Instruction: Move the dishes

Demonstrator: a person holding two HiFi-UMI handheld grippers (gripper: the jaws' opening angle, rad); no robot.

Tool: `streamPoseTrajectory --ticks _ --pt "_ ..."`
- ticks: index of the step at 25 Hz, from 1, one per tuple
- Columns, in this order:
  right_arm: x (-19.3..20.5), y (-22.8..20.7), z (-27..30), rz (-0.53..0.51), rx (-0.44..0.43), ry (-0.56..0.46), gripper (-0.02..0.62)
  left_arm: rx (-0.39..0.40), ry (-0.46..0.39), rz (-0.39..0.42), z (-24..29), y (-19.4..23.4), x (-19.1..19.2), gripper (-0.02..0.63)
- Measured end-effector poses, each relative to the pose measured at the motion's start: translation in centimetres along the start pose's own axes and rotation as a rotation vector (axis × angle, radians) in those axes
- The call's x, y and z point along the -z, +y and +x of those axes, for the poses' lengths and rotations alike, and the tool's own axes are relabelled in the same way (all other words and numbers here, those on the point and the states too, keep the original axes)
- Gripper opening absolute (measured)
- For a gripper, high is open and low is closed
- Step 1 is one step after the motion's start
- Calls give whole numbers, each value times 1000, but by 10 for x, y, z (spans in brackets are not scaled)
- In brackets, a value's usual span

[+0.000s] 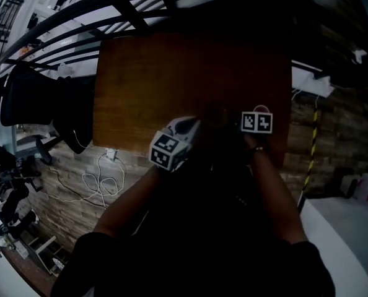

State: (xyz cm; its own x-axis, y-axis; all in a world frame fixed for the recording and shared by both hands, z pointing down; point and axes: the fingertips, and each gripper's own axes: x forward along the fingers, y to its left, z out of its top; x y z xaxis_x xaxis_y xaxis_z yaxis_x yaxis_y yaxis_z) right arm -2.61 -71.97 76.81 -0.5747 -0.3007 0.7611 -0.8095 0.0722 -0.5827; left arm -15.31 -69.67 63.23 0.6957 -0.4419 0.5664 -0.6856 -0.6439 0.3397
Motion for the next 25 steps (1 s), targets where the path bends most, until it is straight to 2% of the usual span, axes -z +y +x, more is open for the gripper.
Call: streamPoseTrajectory --ticks 12,25 --pt "-5 3 2 -23 39 -17 31 10 -4 -9 -1 6 0 -5" --pt "-16 33 -30 -124 65 -57 31 18 -73 20 -21 12 -20 -5"
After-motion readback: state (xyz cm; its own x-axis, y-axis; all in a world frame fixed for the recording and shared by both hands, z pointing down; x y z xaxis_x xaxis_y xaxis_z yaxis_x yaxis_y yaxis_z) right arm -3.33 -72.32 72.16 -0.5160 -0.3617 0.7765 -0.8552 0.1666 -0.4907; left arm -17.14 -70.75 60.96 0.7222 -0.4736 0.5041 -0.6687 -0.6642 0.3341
